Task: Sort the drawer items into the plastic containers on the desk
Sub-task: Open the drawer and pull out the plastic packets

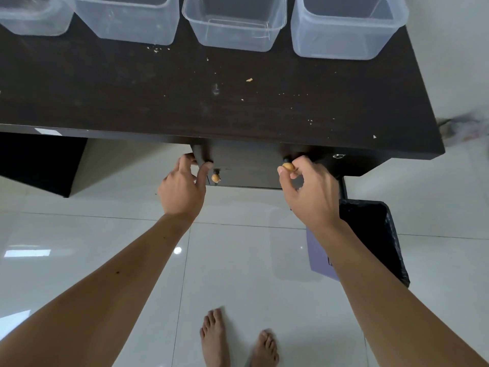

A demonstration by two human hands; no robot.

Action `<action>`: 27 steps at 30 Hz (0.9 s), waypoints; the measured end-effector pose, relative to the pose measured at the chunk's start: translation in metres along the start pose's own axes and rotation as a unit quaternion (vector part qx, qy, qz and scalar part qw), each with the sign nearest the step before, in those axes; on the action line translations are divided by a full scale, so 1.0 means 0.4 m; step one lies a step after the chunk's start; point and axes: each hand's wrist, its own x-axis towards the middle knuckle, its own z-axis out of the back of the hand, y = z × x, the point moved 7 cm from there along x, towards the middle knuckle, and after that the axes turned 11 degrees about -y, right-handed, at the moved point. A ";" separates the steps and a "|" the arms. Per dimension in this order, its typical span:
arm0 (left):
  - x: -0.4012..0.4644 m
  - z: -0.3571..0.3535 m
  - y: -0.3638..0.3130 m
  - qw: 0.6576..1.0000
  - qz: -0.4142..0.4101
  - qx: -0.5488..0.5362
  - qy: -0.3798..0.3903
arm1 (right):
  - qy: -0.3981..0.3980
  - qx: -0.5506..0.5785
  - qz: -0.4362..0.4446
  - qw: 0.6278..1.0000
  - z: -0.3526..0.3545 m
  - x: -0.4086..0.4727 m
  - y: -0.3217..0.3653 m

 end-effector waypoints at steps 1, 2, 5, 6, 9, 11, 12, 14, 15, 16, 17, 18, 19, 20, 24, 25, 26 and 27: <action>-0.007 0.004 0.004 1.000 0.000 -0.005 -0.001 | 0.001 0.001 -0.009 1.000 0.004 -0.010 0.000; -0.017 0.008 0.009 1.000 -0.002 -0.009 -0.001 | 0.001 0.002 -0.020 1.000 0.010 -0.023 0.001; -0.047 0.028 0.019 1.000 -0.001 -0.010 0.007 | 0.004 -0.002 -0.028 1.000 0.035 -0.059 0.012; -0.053 0.034 0.020 1.000 0.000 -0.008 0.010 | 0.005 -0.002 -0.026 1.000 0.042 -0.067 0.017; -0.062 0.047 0.023 1.000 -0.002 -0.002 0.024 | 0.012 -0.003 -0.024 1.000 0.054 -0.079 0.027; -0.077 0.055 0.027 0.999 -0.011 -0.005 0.031 | 0.010 -0.002 -0.022 1.000 0.063 -0.099 0.032; -0.091 0.061 0.030 0.999 -0.017 -0.009 0.032 | 0.009 0.003 -0.022 1.000 0.069 -0.115 0.033; -0.132 0.080 0.037 0.999 -0.028 -0.016 0.035 | 0.010 0.014 -0.026 1.000 0.092 -0.160 0.032; -0.157 0.093 0.041 0.999 -0.032 -0.018 0.035 | 0.014 0.015 -0.025 0.999 0.105 -0.185 0.033; -0.185 0.104 0.048 0.999 -0.032 -0.021 0.037 | 0.018 0.014 -0.020 1.000 0.117 -0.211 0.033; -0.212 0.113 0.053 0.998 -0.030 -0.026 0.042 | 0.021 0.012 -0.017 1.000 0.129 -0.235 0.033; -0.239 0.123 0.056 0.998 -0.027 -0.031 0.047 | 0.025 0.012 -0.015 1.000 0.142 -0.259 0.034; -0.264 0.132 0.060 0.998 -0.023 -0.035 0.052 | 0.029 0.013 -0.013 0.999 0.154 -0.281 0.037; -0.285 0.140 0.063 0.997 -0.019 -0.038 0.057 | 0.034 0.014 -0.013 0.999 0.164 -0.299 0.041; -0.338 0.174 0.073 0.997 -0.029 -0.035 0.062 | 0.038 0.012 -0.018 0.999 0.199 -0.356 0.050; -0.350 0.185 0.075 0.997 -0.039 -0.035 0.062 | 0.036 0.011 -0.018 0.999 0.210 -0.375 0.052; -0.365 0.196 0.077 0.996 -0.050 -0.036 0.062 | 0.034 0.010 -0.017 0.999 0.220 -0.394 0.054; -0.382 0.207 0.077 0.996 -0.060 -0.039 0.062 | 0.033 0.009 -0.017 0.999 0.229 -0.413 0.054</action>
